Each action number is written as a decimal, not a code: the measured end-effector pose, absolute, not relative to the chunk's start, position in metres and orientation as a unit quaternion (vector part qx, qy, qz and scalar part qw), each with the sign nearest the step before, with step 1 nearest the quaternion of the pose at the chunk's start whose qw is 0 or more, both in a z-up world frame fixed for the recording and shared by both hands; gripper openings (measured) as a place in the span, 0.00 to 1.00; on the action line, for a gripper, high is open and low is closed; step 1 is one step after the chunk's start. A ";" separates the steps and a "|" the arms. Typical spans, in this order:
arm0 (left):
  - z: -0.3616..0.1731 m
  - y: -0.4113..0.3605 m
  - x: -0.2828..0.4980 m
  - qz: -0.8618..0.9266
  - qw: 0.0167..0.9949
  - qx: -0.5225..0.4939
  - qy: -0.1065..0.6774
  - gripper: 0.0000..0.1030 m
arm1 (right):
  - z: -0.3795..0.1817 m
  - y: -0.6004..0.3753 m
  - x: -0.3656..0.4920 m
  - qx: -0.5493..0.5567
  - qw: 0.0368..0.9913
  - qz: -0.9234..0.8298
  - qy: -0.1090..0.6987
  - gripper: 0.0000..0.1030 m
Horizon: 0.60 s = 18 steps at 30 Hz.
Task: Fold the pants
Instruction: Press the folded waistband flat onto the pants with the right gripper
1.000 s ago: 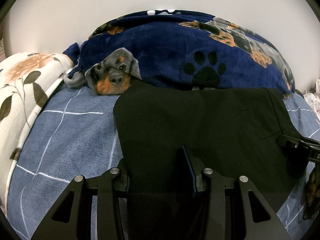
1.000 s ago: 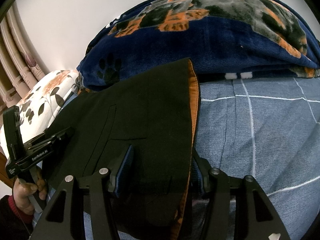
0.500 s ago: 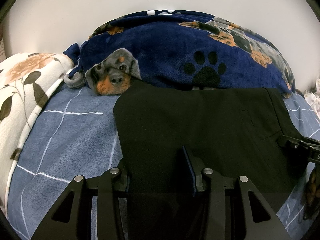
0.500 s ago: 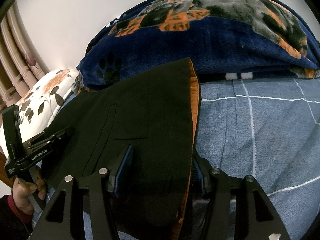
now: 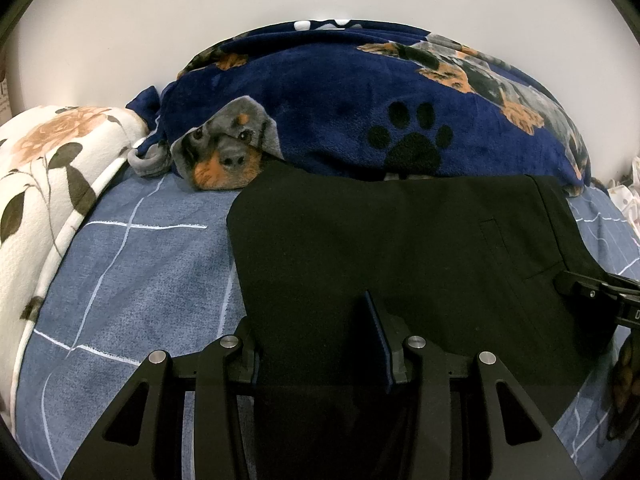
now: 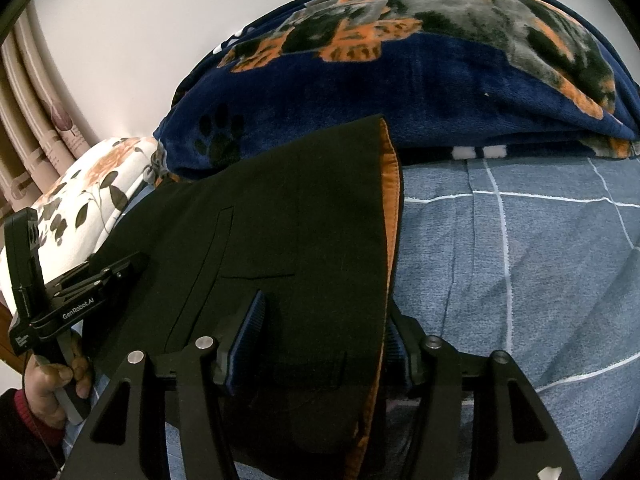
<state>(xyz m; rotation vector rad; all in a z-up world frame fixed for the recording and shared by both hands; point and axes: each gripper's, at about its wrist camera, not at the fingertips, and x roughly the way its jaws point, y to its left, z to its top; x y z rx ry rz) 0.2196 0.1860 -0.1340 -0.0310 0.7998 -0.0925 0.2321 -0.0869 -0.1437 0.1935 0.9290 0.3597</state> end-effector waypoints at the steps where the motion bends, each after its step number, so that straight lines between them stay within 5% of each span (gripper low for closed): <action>1: -0.134 0.186 0.219 -0.045 0.920 -0.015 0.389 0.41 | -0.143 -0.085 0.232 0.093 0.874 0.172 0.445 0.51; 18: -0.134 0.185 0.219 -0.044 0.920 -0.015 0.389 0.42 | -0.146 -0.088 0.229 0.082 0.874 0.173 0.446 0.55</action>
